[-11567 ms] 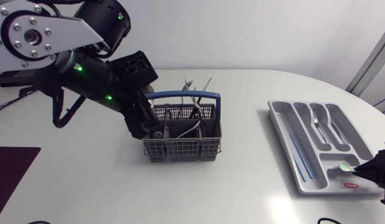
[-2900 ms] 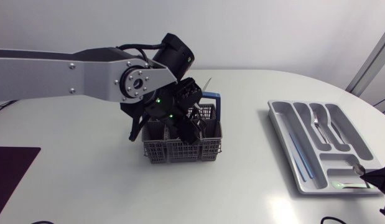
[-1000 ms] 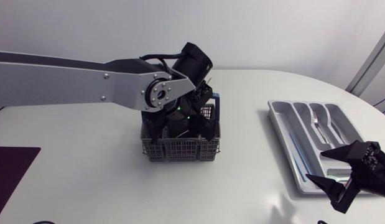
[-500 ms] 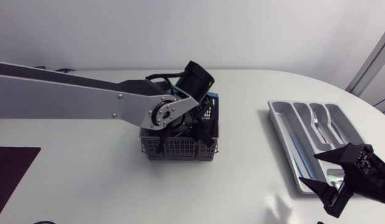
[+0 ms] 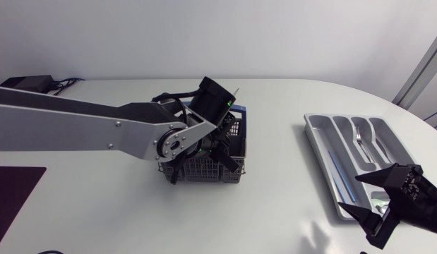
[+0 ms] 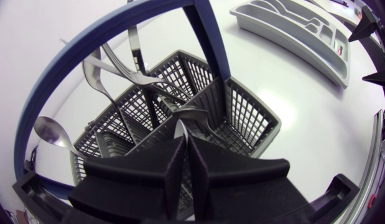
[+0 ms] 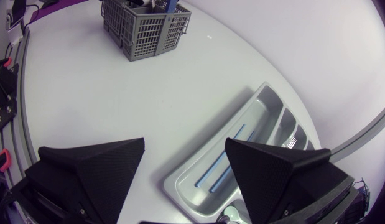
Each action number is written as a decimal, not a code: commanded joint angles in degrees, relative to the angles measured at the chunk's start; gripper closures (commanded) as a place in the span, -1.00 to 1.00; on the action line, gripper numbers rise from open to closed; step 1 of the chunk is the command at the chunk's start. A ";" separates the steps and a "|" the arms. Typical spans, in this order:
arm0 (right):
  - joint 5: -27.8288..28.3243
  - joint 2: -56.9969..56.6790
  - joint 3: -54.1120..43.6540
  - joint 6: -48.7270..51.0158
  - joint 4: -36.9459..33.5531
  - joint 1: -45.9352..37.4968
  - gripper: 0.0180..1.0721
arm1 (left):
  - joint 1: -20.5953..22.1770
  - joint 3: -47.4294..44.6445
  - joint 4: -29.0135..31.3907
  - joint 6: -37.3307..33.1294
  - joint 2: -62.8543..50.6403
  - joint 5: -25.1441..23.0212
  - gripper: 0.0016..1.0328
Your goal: Sort the cutlery from the basket into the organizer compartments.
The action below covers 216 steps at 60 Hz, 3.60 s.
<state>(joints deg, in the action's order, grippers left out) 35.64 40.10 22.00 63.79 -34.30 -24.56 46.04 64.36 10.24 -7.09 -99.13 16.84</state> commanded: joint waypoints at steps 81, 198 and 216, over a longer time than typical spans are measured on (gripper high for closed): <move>-1.80 2.27 11.05 -40.50 10.22 47.94 -0.53 | -4.38 6.39 13.75 -2.66 14.49 -60.08 0.93; 1.28 -0.81 9.11 -24.06 -0.76 23.59 0.89 | -6.49 0.07 10.68 -21.12 17.92 -33.80 -0.41; -0.75 -0.72 6.92 -4.64 -3.22 1.35 0.89 | -3.94 -2.92 8.48 -27.89 15.99 -25.98 -0.41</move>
<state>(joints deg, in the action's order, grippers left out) 35.11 39.42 30.50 53.01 -36.34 -19.05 41.65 62.65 19.40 -32.14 -81.87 -10.04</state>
